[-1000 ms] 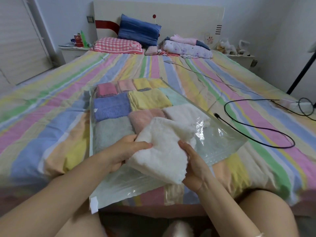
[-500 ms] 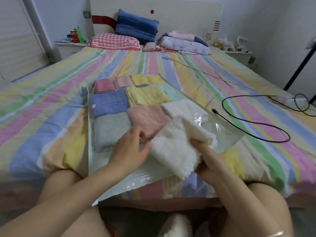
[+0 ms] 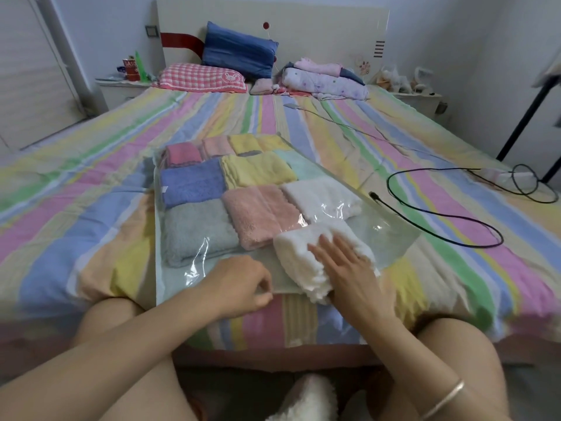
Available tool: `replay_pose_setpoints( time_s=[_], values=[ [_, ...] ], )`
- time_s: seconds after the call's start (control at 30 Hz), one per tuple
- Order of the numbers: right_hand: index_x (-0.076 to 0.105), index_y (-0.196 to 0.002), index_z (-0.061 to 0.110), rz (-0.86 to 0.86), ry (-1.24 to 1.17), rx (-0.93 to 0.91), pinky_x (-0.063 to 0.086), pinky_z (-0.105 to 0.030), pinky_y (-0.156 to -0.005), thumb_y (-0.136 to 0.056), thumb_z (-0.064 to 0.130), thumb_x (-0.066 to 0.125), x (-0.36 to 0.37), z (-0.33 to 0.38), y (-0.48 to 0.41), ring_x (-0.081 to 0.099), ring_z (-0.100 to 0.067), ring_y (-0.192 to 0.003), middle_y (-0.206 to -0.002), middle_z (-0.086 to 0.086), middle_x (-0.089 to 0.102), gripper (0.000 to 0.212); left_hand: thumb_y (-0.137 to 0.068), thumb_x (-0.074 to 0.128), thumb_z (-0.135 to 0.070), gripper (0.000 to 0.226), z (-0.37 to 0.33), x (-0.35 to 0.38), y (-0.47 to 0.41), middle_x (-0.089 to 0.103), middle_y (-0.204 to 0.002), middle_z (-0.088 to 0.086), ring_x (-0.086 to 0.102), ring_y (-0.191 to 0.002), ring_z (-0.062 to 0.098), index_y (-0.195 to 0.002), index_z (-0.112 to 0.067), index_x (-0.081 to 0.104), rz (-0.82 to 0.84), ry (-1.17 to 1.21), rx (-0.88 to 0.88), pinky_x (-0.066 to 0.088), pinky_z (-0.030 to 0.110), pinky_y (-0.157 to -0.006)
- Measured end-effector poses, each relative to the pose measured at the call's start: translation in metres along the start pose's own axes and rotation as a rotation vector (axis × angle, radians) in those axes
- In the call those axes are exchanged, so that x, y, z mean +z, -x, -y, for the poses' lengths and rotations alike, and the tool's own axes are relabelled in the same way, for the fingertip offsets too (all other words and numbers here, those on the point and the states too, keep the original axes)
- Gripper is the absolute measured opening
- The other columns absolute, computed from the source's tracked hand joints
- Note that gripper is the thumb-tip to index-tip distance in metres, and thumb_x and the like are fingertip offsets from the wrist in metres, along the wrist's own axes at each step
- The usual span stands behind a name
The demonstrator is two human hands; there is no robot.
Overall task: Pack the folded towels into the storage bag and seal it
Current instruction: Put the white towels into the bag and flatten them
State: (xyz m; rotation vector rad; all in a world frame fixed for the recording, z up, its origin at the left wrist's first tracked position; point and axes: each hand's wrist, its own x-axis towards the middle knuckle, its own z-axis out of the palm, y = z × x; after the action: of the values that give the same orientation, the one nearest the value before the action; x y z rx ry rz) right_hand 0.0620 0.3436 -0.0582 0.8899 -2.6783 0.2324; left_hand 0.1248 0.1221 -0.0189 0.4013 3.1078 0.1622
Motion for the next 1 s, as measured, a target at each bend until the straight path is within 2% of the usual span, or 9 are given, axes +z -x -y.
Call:
replay_pose_setpoints(
  time_s=[0.13,0.23,0.3,0.4,0.57,0.63,0.77,0.83,1.0],
  values=[
    [0.046,-0.142,0.023,-0.066,-0.037,0.082,0.051,-0.039,-0.088,-0.060,0.003,0.076,0.003,0.001,0.005,0.051,-0.027,-0.129,-0.142,-0.004,0.052,0.090,-0.089,0.053,-0.030,0.017,-0.016,0.001,0.000,0.069,-0.100,0.000,0.062,-0.098,0.024,-0.097,-0.021,0.066,-0.101,-0.173,-0.045,0.044,0.031,-0.077],
    [0.034,-0.145,0.041,-0.068,-0.115,0.269,0.043,-0.029,-0.070,-0.073,0.011,0.063,-0.010,0.001,0.002,0.060,-0.028,-0.107,-0.127,0.000,0.061,0.082,-0.085,0.061,-0.029,0.004,-0.019,-0.003,-0.003,0.068,-0.098,-0.004,0.062,-0.098,0.022,-0.087,-0.025,0.062,-0.118,-0.108,-0.102,0.043,0.031,-0.076],
    [0.039,-0.140,0.044,-0.100,-0.182,0.357,0.038,-0.031,-0.062,-0.070,0.018,0.056,-0.016,-0.001,0.002,0.063,-0.033,-0.089,-0.103,-0.003,0.069,0.077,-0.077,0.072,-0.036,0.015,-0.010,-0.009,-0.007,0.068,-0.085,-0.011,0.063,-0.088,0.012,-0.074,-0.026,0.062,-0.070,0.049,-0.162,0.045,0.028,-0.071],
    [0.064,-0.115,0.015,-0.266,-0.423,0.491,0.032,-0.029,-0.062,-0.069,0.016,0.048,-0.030,-0.003,0.004,0.062,-0.040,-0.088,-0.093,-0.012,0.071,0.048,-0.071,0.082,-0.040,0.023,0.006,-0.019,-0.009,0.070,-0.069,-0.012,0.063,-0.068,0.003,-0.069,-0.019,0.072,0.155,0.493,-0.232,0.052,0.027,-0.068],
    [0.065,-0.081,0.005,-0.597,-0.739,0.632,0.036,-0.028,-0.057,-0.061,0.012,0.042,-0.048,0.013,0.017,0.061,-0.030,-0.071,-0.070,-0.006,0.063,0.031,-0.084,0.073,-0.028,0.018,0.018,-0.035,-0.004,0.077,-0.084,-0.002,0.071,-0.079,0.007,-0.090,-0.012,0.076,0.186,0.924,-0.367,0.057,0.024,-0.069],
    [0.065,-0.075,0.003,-0.755,-0.687,0.554,0.040,-0.028,-0.055,-0.064,0.005,0.055,-0.048,0.028,0.023,0.058,-0.016,-0.061,-0.066,0.000,0.059,0.015,-0.086,0.070,-0.028,0.018,0.016,-0.042,-0.004,0.077,-0.087,-0.002,0.070,-0.080,0.008,-0.093,-0.012,0.074,0.099,1.043,-0.411,0.055,0.022,-0.065],
    [0.062,-0.127,0.014,-0.757,-0.483,0.013,0.045,-0.030,-0.101,-0.082,-0.004,0.069,-0.028,0.052,0.023,0.054,-0.016,-0.126,-0.131,-0.002,0.059,0.050,-0.090,0.064,-0.020,0.011,0.014,-0.066,-0.006,0.072,-0.077,0.001,0.066,-0.071,0.012,-0.083,-0.015,0.072,-0.091,1.281,-0.443,0.053,0.018,-0.056],
    [0.058,-0.131,0.014,-0.706,-0.335,-0.169,0.046,-0.044,-0.100,-0.094,0.005,0.058,-0.008,0.058,0.015,0.047,-0.024,-0.133,-0.139,-0.005,0.054,0.038,-0.088,0.066,-0.016,0.009,0.014,-0.076,-0.006,0.069,-0.076,0.003,0.063,-0.067,0.012,-0.081,-0.014,0.072,-0.167,1.328,-0.458,0.052,0.019,-0.053],
    [0.057,-0.130,0.013,-0.653,-0.267,-0.146,0.053,-0.042,-0.089,-0.100,0.015,0.046,0.022,0.071,-0.008,0.049,-0.024,-0.130,-0.138,-0.004,0.055,0.033,-0.085,0.070,-0.021,0.008,0.015,-0.084,-0.004,0.069,-0.072,-0.004,0.062,-0.061,-0.001,-0.080,-0.015,0.072,-0.320,1.302,-0.409,0.049,0.013,-0.052]
  ],
)
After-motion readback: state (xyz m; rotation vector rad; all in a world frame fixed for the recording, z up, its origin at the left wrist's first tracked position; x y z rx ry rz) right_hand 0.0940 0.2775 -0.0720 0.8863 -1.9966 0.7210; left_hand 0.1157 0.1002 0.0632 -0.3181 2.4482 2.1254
